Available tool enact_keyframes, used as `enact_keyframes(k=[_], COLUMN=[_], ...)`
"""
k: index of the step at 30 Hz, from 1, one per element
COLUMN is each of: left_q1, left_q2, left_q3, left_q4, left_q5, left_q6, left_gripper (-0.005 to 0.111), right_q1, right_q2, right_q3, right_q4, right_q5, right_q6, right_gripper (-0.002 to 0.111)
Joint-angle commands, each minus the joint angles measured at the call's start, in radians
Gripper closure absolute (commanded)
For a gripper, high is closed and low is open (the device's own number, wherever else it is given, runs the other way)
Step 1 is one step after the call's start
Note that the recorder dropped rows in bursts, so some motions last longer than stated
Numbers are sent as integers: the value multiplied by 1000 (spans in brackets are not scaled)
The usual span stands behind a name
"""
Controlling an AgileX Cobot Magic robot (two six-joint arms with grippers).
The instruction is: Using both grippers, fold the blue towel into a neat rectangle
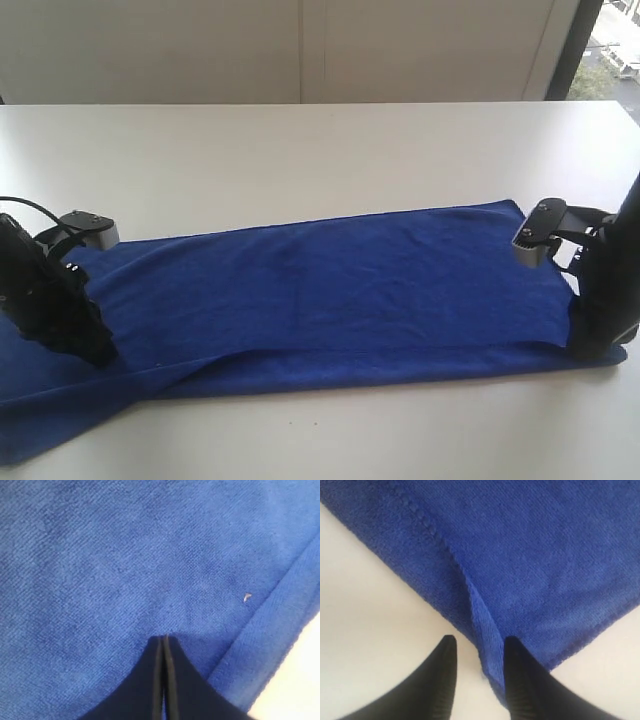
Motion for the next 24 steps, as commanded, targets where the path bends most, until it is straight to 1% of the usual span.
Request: enact_keyframes(k=[1,4,9,17,19,24], left_q1=[-6,-6,-6,-6,-6,-6], left_q2=[34,34,34,34,34,34], left_q3=[19,19,19,19,19,19], left_q4=[27,27,27,25,25,25], left_q5=[-18,-18,-16,-18,-18,-18], left_q6=[-18,-18,-20,-20,-20,-20], left_gripper=[107,107,107,107,107,107], right_q1=[-6,-6,-6,-6,-6,-6], right_q2=[0,0,1,1,1,1], right_q3=[0,19,31,31,31,31], right_q4=[-6,-6,-10,-14,-14,-14], right_q5=[8,6,-51,-61,-62,-62], right_q6=[3,-1,-3,-1,0,3], right_gripper=[77,77,77,77,80,94])
